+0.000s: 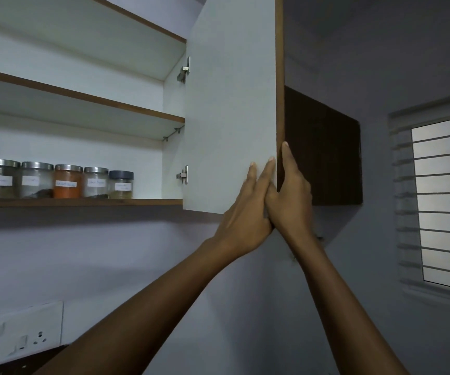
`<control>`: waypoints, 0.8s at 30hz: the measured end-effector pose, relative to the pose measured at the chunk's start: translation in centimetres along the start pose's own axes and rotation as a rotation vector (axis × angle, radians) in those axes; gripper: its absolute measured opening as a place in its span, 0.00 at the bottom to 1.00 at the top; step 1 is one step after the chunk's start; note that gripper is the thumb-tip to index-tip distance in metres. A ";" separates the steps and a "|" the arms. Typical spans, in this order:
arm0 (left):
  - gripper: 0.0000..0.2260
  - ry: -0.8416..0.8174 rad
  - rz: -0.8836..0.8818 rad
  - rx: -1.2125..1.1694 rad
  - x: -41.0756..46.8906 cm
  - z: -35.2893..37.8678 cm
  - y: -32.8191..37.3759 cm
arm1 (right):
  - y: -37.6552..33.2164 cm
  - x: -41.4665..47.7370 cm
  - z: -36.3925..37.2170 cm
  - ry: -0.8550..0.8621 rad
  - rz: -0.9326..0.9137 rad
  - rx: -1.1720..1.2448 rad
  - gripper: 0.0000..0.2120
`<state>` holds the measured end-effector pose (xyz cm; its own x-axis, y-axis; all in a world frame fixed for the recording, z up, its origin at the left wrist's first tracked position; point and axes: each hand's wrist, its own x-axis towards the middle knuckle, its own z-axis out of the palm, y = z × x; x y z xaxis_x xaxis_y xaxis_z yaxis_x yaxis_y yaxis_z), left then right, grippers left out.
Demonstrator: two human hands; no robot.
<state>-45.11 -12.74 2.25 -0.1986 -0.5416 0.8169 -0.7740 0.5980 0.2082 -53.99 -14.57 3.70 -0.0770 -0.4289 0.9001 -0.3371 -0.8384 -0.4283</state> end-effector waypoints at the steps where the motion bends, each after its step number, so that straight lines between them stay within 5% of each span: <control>1: 0.35 0.020 0.036 0.012 -0.2 -0.6 0.0 | -0.5 -0.2 0.2 0.002 -0.001 0.002 0.31; 24: 0.35 0.103 0.211 0.004 -9.3 -15.9 -6.6 | -13.4 -6.9 11.0 0.122 -0.110 0.003 0.24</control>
<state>-28.59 -2.22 1.83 -0.2944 -0.3417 0.8925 -0.7243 0.6890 0.0249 -38.62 -4.10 2.32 -0.1529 -0.2910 0.9444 -0.3465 -0.8792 -0.3270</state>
